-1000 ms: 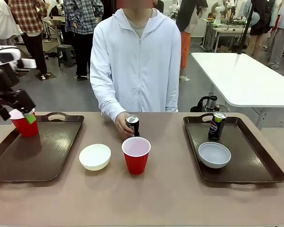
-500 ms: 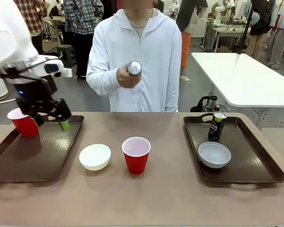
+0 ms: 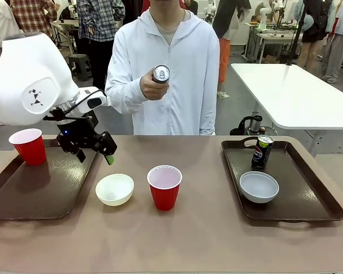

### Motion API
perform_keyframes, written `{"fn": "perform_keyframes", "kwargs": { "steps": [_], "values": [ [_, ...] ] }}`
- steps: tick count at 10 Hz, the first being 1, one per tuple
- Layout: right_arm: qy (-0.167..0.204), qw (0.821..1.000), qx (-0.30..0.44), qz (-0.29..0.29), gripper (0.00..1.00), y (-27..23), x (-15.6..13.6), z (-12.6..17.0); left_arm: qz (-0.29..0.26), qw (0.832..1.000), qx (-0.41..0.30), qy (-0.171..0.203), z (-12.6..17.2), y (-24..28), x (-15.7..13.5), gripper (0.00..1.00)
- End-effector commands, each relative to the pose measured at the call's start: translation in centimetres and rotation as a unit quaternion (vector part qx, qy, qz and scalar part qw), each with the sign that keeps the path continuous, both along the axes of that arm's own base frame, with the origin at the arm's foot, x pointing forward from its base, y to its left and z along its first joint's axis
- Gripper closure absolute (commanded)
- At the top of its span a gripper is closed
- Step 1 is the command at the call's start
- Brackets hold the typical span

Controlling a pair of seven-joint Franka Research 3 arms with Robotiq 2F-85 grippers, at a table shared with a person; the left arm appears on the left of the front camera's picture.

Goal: Prepare tableware on both trays.
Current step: Pick up a Picnic Bowl from the table and place it on a Handle tray.

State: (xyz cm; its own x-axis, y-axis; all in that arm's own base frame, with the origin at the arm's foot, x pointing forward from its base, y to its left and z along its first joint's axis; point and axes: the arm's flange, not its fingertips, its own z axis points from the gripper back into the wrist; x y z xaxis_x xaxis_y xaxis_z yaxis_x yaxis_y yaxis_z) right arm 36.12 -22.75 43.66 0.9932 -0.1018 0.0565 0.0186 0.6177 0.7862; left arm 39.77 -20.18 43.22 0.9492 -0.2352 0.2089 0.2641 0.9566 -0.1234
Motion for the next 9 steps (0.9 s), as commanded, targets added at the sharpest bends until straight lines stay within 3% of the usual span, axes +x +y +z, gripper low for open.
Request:
{"fn": "perform_keyframes", "kwargs": {
  "steps": [1, 4, 5, 8, 9],
  "values": [
    [-0.004, 1.000, 0.001, 0.006, 0.00, 0.4, -0.4, -0.1, -0.018, 1.000, 0.004, 0.011, -0.3, 0.9, -0.9, 0.00],
    [-0.004, 1.000, 0.001, 0.006, 0.00, 0.4, -0.4, -0.1, -0.109, 0.993, 0.028, 0.039, 2.3, 9.6, -8.6, 0.00],
    [-0.004, 1.000, 0.001, 0.006, 0.00, 0.4, -0.4, -0.1, -0.115, 0.992, 0.019, 0.049, 2.4, 12.3, -10.1, 0.00],
    [-0.004, 1.000, 0.001, 0.006, 0.00, 0.4, -0.4, -0.1, -0.102, 0.993, 0.005, 0.064, 1.1, 13.3, -9.5, 0.00],
    [-0.004, 1.000, 0.001, 0.006, 0.00, 0.4, -0.4, -0.1, -0.105, 0.993, 0.003, 0.058, 3.0, 13.0, -9.4, 0.00]
  ]
}}
